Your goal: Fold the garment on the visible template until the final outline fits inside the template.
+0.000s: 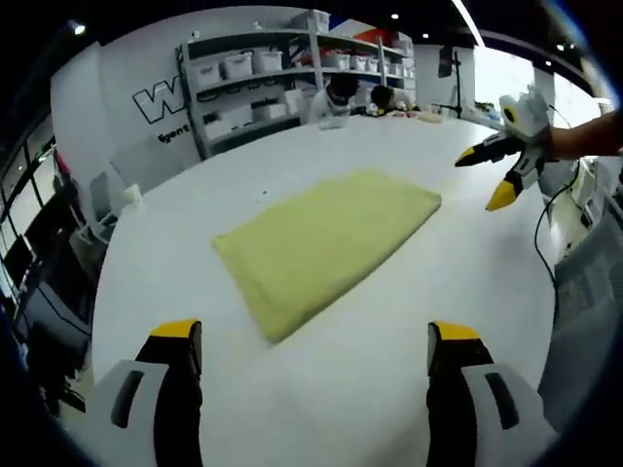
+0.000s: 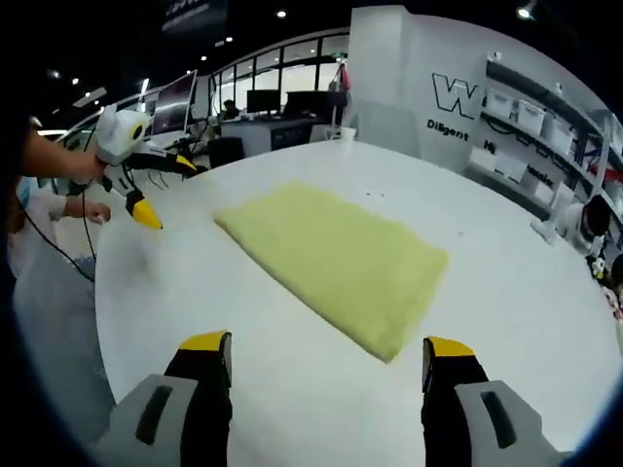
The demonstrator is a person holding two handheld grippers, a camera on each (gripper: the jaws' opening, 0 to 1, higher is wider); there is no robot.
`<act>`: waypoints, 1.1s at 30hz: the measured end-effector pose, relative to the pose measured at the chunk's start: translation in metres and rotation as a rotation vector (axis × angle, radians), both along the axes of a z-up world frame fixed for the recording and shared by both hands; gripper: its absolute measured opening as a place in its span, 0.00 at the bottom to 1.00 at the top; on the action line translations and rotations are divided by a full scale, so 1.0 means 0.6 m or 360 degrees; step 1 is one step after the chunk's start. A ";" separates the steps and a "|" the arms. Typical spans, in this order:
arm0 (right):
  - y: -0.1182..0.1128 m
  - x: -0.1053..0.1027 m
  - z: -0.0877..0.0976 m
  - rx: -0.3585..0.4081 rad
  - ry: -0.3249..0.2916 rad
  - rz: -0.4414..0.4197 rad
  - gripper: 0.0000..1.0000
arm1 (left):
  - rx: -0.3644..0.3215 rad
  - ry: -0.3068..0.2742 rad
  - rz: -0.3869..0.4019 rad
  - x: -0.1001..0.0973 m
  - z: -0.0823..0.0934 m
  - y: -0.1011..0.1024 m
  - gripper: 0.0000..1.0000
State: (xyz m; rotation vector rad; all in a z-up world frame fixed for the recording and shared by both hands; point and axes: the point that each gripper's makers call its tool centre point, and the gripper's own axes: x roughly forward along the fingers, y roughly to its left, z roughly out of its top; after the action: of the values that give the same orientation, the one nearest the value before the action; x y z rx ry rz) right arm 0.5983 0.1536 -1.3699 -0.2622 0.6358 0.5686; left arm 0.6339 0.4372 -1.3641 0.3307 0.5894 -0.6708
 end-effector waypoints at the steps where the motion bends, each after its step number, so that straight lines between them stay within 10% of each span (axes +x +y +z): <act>1: -0.001 -0.004 0.003 0.0006 -0.0007 -0.0006 0.79 | -0.0008 -0.0005 -0.0002 -0.002 0.002 -0.002 0.98; 33: -0.003 -0.103 0.070 0.0144 -0.0222 -0.0153 0.82 | -0.0207 -0.0165 0.0191 -0.106 0.067 0.009 0.99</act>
State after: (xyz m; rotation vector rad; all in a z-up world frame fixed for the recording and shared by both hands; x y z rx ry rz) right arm 0.5366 0.1515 -1.3278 -0.1837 0.4839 0.4811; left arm 0.5705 0.4425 -1.3239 0.2056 0.4608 -0.5698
